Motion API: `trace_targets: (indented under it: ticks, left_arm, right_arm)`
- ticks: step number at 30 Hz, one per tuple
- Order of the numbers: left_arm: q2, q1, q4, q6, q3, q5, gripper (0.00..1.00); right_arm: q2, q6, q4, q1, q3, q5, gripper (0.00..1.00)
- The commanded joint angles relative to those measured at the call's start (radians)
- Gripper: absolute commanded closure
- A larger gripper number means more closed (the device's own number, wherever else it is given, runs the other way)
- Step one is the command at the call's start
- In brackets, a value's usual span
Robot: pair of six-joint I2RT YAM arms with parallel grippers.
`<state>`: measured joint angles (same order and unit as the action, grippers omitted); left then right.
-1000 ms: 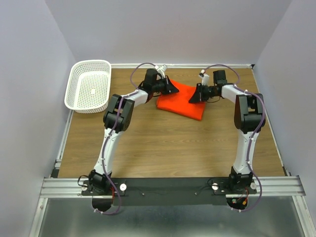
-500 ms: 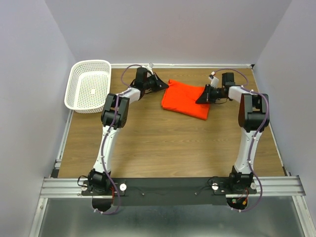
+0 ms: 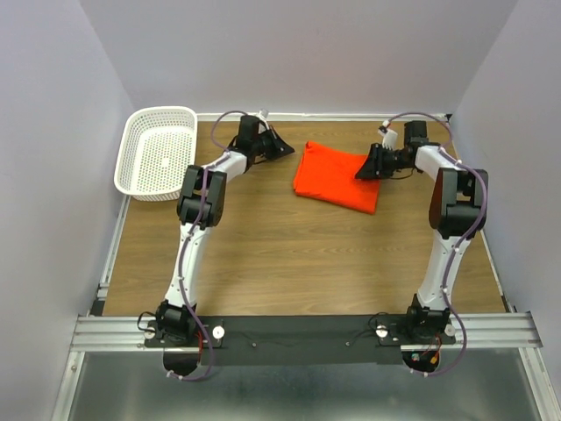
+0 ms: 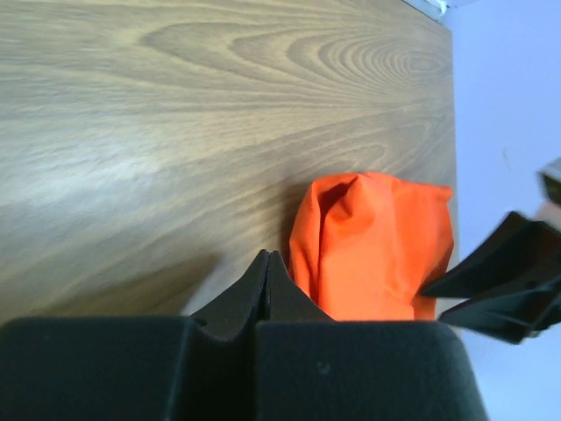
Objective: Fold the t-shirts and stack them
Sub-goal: Neatly place the folded tshirt to the corner
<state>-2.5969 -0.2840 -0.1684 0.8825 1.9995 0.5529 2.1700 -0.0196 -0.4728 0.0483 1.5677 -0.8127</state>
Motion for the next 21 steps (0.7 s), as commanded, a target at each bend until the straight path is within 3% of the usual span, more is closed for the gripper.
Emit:
trace_targets:
  ticks: [1,5,7,9,13,14,15,21]
  left_arm:
    - [0.242,0.019,-0.022,-0.167,-0.063,-0.096,1.00]
    - [0.524,0.019,-0.123,-0.255,-0.293,-0.149,0.87]
    - [0.634,0.016,-0.189,-0.277,-0.416,-0.186,0.83]
    - [0.811,0.011,-0.285,-0.306,-0.606,-0.255,0.75]
    - [1.092,-0.003,-0.394,-0.347,-0.881,-0.375,0.54]
    - [1.183,-0.003,-0.423,-0.352,-0.962,-0.389,0.42]
    - [1.221,-0.001,-0.428,-0.358,-0.991,-0.387,0.38]
    - [1.422,0.062,-0.277,-0.356,-1.088,-0.236,0.33]
  right_arm:
    - [-0.162,-0.135,-0.125,0.013,0.066,0.058,0.49]
    - [-0.263,-0.163,-0.127,0.015,0.005,0.208,0.39]
    - [-0.306,-0.143,-0.101,0.019,-0.072,0.276,0.24]
    - [-0.325,-0.080,-0.070,0.024,-0.124,0.342,0.00]
    - [-0.325,0.016,0.009,0.028,-0.238,0.340,0.00]
    - [-0.300,0.044,0.014,0.028,-0.254,0.290,0.00]
    - [-0.279,0.056,0.011,0.028,-0.253,0.273,0.00]
    - [-0.216,0.075,0.020,0.030,-0.245,0.248,0.03]
